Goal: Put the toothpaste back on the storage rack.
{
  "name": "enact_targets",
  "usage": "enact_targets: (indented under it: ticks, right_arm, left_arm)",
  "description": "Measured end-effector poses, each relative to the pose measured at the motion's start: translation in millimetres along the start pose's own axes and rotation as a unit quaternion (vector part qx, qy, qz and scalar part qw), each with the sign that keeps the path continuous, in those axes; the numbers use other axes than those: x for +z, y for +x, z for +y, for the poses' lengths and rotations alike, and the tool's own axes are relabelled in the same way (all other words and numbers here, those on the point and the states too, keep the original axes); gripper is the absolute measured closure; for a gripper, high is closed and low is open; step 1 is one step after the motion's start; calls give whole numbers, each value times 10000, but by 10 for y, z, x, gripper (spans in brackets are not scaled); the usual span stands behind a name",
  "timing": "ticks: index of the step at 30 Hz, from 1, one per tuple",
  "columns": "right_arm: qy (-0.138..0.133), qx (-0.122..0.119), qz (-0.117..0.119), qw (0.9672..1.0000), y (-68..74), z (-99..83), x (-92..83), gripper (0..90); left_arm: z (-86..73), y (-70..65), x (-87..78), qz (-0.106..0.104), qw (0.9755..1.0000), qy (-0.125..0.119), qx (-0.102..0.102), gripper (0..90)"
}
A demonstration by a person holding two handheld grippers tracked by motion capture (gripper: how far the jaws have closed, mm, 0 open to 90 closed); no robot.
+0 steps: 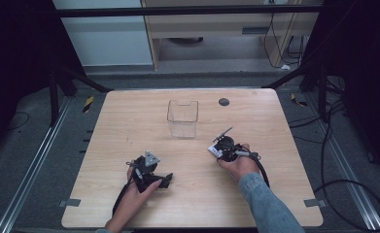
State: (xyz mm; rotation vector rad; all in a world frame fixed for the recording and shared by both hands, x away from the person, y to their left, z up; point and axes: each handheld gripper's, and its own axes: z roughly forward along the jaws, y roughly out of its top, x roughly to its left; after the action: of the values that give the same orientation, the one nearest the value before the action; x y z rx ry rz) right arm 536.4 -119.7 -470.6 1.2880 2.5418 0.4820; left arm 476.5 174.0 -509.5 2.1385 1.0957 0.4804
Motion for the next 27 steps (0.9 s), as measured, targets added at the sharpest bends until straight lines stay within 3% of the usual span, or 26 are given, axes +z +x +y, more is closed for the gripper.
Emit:
enact_targets:
  ticks: [11,27]
  right_arm:
    - [-159,226,211,9994,-112,-31,-62,787]
    - [-834,585,484,9936,-218,-98,-272,798]
  left_arm:
    - [0,0,0,-2,10000,0,0,0]
    - [0,0,0,-1,10000,0,-2,0]
